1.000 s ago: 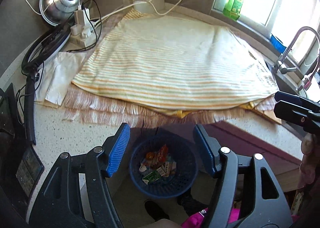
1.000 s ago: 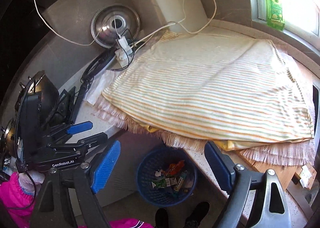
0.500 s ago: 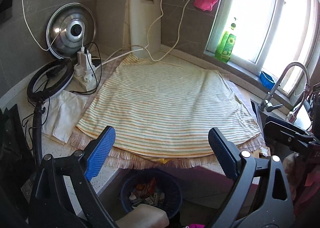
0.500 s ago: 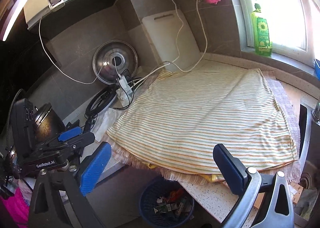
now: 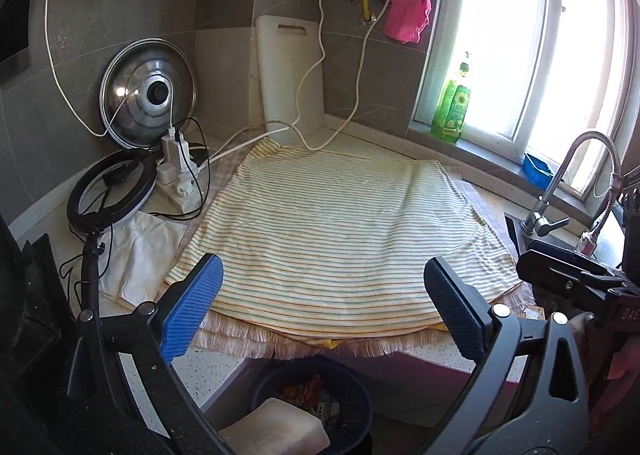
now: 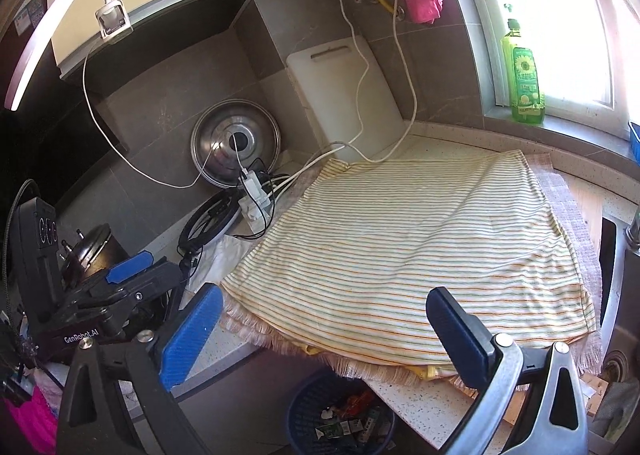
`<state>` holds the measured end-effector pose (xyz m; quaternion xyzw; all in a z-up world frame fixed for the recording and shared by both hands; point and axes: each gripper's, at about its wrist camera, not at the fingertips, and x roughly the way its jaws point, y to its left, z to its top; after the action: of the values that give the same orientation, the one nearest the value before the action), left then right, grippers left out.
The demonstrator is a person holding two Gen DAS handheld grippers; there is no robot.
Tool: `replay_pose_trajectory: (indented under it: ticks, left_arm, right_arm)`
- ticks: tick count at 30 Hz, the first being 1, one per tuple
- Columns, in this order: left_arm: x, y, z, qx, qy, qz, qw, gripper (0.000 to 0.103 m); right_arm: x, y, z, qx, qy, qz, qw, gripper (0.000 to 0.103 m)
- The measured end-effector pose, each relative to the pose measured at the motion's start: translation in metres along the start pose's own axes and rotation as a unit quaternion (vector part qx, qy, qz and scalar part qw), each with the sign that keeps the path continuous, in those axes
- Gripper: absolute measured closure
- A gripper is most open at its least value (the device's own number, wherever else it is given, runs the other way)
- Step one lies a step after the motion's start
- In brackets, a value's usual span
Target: Collect trash
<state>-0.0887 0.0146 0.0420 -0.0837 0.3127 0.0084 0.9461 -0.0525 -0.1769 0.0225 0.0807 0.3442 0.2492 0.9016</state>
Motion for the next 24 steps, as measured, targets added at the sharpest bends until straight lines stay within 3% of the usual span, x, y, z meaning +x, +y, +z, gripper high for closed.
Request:
replay_pose_trajectory:
  ticks: [24]
  left_arm:
    - [0.0085,-0.0022,-0.0023,-0.022,0.019,-0.023,0.9993,0.001]
  right_arm:
    - [0.0048,-0.0031,-0.0048,0.017,0.007,0.008,1.0,0.0]
